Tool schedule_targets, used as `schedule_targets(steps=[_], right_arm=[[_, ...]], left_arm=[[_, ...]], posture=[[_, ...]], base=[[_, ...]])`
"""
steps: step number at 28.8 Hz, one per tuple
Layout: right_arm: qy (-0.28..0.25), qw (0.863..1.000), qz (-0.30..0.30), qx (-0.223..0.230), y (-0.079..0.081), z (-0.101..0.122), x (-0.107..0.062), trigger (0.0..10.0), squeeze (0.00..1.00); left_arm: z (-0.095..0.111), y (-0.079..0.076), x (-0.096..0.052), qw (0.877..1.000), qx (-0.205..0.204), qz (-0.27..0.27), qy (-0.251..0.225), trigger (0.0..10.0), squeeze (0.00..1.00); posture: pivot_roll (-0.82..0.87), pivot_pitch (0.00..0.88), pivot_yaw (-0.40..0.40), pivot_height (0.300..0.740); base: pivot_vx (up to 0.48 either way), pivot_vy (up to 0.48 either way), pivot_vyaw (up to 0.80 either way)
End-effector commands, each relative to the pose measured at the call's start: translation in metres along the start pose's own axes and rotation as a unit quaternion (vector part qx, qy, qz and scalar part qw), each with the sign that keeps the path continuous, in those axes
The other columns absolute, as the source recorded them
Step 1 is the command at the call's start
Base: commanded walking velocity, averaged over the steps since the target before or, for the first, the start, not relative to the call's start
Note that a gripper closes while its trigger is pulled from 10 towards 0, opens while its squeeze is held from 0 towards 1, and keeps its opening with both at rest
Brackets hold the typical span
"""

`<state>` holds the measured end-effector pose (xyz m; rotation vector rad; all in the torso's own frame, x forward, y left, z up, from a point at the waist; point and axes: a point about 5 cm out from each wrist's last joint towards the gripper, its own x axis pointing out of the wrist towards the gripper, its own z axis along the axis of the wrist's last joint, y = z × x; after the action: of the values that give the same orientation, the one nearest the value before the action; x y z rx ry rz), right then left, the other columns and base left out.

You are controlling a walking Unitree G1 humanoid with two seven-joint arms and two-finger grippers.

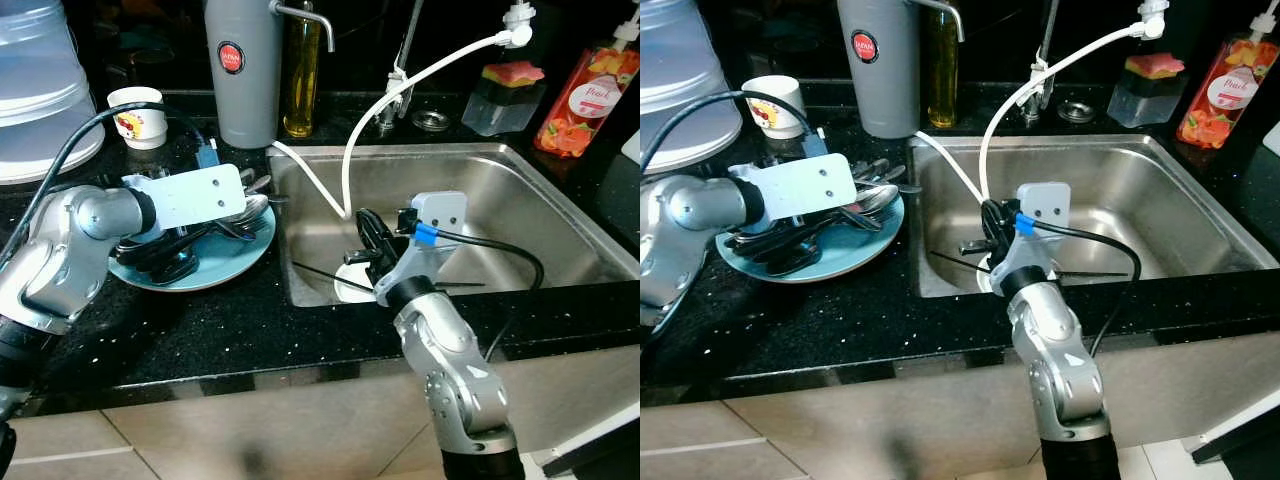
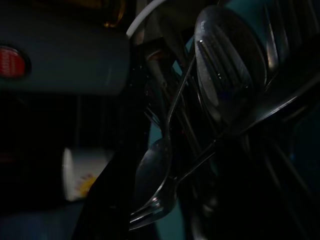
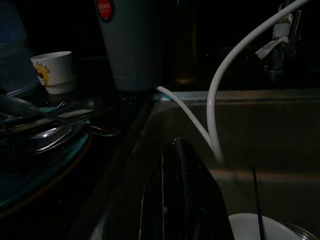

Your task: Kitchen organization

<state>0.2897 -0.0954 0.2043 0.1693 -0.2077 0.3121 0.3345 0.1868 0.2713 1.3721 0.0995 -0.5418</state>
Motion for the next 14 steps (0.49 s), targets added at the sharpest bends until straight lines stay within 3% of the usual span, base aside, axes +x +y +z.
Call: schedule_targets(steps=[1,2,3,5,6,8,9,14], right_arm=[[-0.003,1.000,0.000,0.001,-0.001,0.001,0.000,10.0,0.00],[-0.003,1.000,-0.001,0.001,-0.001,0.001,0.000,10.0,0.00],[-0.003,1.000,-0.002,0.001,-0.001,0.001,-0.001,10.0,0.00],[-0.003,1.000,-0.003,0.001,-0.001,0.001,-0.001,10.0,0.00],[-0.003,1.000,-0.004,0.002,-0.002,0.001,-0.001,10.0,0.00],[-0.003,1.000,-0.005,0.002,-0.002,0.001,-0.001,10.0,0.00],[-0.003,1.000,-0.005,0.002,-0.002,0.001,-0.002,10.0,0.00],[-0.002,1.000,-0.007,0.003,-0.003,0.001,-0.002,10.0,0.00]], left_arm=[[-0.010,-0.009,0.003,0.999,0.027,-0.032,0.030,10.0,0.00],[-0.010,-0.010,0.005,0.998,0.037,-0.033,0.032,9.5,0.00],[-0.011,-0.010,0.008,0.998,0.045,-0.034,0.036,6.5,0.00],[-0.011,-0.010,0.010,0.997,0.051,-0.033,0.038,6.5,0.00],[-0.011,-0.010,0.011,0.997,0.051,-0.033,0.038,4.2,0.00],[-0.011,-0.010,0.012,0.998,0.049,-0.032,0.037,4.2,0.00],[-0.011,-0.010,0.012,0.998,0.046,-0.031,0.035,0.0,0.00],[-0.009,-0.007,0.013,0.999,0.038,-0.018,0.023,0.0,0.00]], posture=[[0.27,0.006,-0.042,0.740],[0.26,0.006,-0.041,0.740],[0.26,0.008,-0.040,0.740],[0.26,0.009,-0.040,0.740],[0.26,0.009,-0.041,0.740],[0.26,0.009,-0.041,0.740],[0.26,0.012,-0.043,0.740],[0.26,0.014,-0.047,0.740]], base=[[0.000,0.000,0.00],[0.000,0.000,0.00],[0.000,0.000,0.00],[0.000,0.000,0.00],[0.000,0.000,0.00],[0.000,0.000,0.00],[0.000,0.000,0.00],[0.000,0.000,0.00]])
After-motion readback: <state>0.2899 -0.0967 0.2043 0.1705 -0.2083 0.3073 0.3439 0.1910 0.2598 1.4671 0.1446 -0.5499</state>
